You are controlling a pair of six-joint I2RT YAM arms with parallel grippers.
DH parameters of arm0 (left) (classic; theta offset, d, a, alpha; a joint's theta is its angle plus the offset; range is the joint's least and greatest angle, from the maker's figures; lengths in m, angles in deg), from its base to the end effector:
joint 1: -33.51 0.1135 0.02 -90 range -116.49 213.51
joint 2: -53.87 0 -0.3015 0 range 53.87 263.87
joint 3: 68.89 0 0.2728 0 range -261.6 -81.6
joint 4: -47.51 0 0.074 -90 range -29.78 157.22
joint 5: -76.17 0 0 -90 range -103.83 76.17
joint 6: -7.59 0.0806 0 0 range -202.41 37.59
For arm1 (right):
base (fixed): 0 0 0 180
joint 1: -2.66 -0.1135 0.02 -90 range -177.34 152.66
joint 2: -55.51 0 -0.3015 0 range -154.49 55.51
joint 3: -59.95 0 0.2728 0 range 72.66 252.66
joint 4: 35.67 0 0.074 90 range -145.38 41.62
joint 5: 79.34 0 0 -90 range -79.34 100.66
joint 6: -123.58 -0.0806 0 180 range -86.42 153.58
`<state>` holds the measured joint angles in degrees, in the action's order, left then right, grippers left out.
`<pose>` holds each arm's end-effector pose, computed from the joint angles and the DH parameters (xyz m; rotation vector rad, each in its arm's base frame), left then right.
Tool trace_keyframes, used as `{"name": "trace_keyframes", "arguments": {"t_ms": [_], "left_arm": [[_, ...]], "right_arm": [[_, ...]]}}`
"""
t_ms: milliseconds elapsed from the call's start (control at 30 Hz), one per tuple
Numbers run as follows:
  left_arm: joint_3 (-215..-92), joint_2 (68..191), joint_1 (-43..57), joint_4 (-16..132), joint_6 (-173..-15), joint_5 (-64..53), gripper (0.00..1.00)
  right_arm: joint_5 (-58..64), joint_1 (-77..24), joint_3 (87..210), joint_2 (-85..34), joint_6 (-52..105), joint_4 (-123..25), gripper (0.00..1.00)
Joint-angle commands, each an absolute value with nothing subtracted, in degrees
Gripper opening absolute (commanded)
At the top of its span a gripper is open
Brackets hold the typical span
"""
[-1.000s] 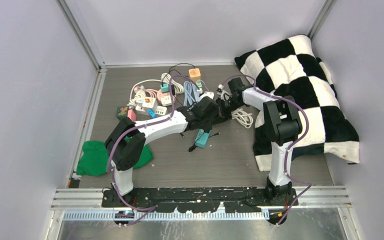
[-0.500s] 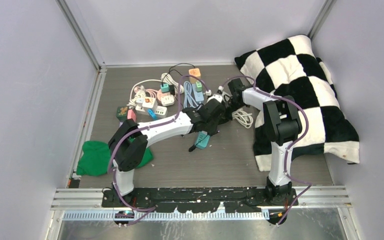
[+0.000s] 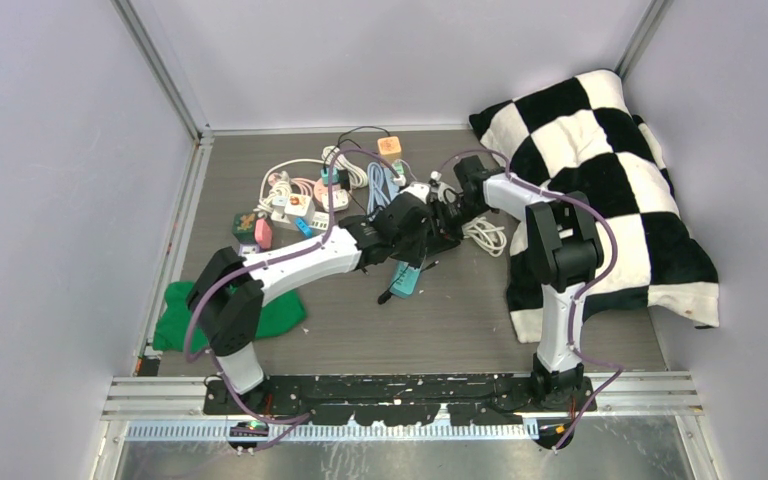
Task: Pull the plug off the socket
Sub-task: Remove the plug from the socket.
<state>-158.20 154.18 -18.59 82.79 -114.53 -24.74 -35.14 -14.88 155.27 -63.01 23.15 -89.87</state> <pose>0.2870 -0.3438 0.2474 0.3274 2.3910 -0.4779 0.4051 0.1886 0.1439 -0.3113 2.8543 1.2521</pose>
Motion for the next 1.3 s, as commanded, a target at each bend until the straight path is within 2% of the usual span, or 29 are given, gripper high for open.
{"name": "trace_keyframes", "arguments": {"t_ms": [0, 200, 367, 533, 833, 967, 1267], "left_arm": [[-155.59, 146.85, -17.29, 78.21, -112.73, -20.52, 0.0], [-152.59, 141.2, -15.56, 78.32, -112.61, -18.16, 0.0], [-151.92, 137.95, -14.77, 79.36, -112.92, -15.91, 0.0], [-152.21, 135.54, -14.5, 77.87, -115.22, -8.33, 0.0], [-157.14, 133.89, -13.29, 80.94, -114.46, 2.01, 0.0], [-159.2, 133.47, -11.15, 81.11, -115.01, 10.14, 0.0], [-163.53, 131.68, -2.26, 85.07, -112.06, 14.23, 0.0]], "right_arm": [[-37.1, -15.62, 156.27, -57.31, 30.3, -92.3, 0.54], [-40.32, -15.58, 154.77, -50.12, 35.88, -94.47, 0.67], [-42.52, -15.06, 155.4, -46.12, 43.13, -99.52, 0.68], [-47.26, -11.72, 155.77, -41.65, 50.15, -104.47, 0.69], [-54.76, -2.97, 151.73, -34.31, 53.33, -105.56, 0.71], [-56.4, -0.89, 150.13, -32.32, 53.51, -104.99, 0.71], [-58.49, 1.87, 150.22, -30.98, 54.72, -106.12, 0.71]]}}
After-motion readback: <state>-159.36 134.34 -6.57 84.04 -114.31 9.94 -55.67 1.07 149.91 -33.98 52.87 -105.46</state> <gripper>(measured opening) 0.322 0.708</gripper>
